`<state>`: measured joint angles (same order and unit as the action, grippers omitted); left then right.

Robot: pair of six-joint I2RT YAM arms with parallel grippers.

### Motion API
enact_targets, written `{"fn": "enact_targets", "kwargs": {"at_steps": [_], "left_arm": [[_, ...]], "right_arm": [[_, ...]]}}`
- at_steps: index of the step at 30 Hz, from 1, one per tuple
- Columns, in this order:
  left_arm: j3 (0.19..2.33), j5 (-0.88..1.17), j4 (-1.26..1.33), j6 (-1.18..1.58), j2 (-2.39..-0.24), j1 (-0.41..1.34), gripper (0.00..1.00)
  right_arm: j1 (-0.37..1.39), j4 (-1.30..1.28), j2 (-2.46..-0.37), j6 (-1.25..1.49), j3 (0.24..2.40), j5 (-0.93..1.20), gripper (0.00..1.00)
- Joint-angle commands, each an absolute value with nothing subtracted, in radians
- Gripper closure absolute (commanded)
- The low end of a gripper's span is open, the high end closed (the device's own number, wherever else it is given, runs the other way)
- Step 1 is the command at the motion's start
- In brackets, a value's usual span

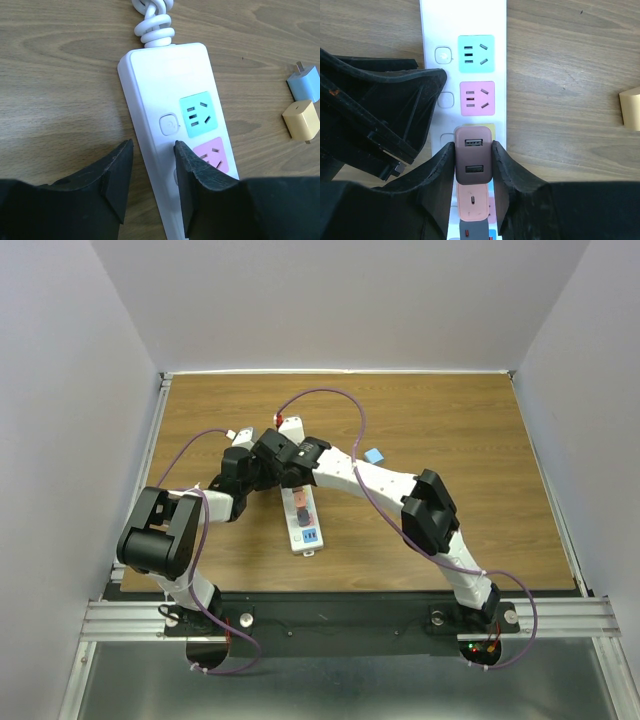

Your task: Insert the plug

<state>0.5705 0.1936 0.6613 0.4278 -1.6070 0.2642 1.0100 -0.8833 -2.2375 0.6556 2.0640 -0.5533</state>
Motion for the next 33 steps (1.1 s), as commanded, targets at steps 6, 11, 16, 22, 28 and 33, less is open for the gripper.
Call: {"fn": "enact_targets", "kwargs": {"at_steps": [6, 11, 16, 22, 28, 33], "left_arm": [[0.586, 0.209, 0.676, 0.419, -1.606, 0.262, 0.52], [0.587, 0.212, 0.676, 0.417, -1.606, 0.262, 0.52], [0.589, 0.213, 0.678, 0.417, -1.611, 0.262, 0.54], [0.589, 0.215, 0.676, 0.417, -1.611, 0.261, 0.54], [0.591, 0.219, 0.678, 0.416, -1.612, 0.259, 0.55], [0.592, 0.222, 0.675, 0.414, -1.617, 0.259, 0.55]], "right_arm": [[1.023, -0.888, -2.261, 0.676, 2.056, -0.572, 1.00], [1.025, -0.891, -2.255, 0.677, 2.039, -0.583, 1.00], [1.029, -0.903, -2.256, 0.678, 2.039, -0.598, 1.00], [1.031, -0.922, -2.246, 0.689, 2.022, -0.623, 1.00], [1.032, -0.925, -2.253, 0.698, 2.008, -0.614, 1.00], [1.042, -0.923, -2.269, 0.703, 2.016, -0.603, 1.00]]}}
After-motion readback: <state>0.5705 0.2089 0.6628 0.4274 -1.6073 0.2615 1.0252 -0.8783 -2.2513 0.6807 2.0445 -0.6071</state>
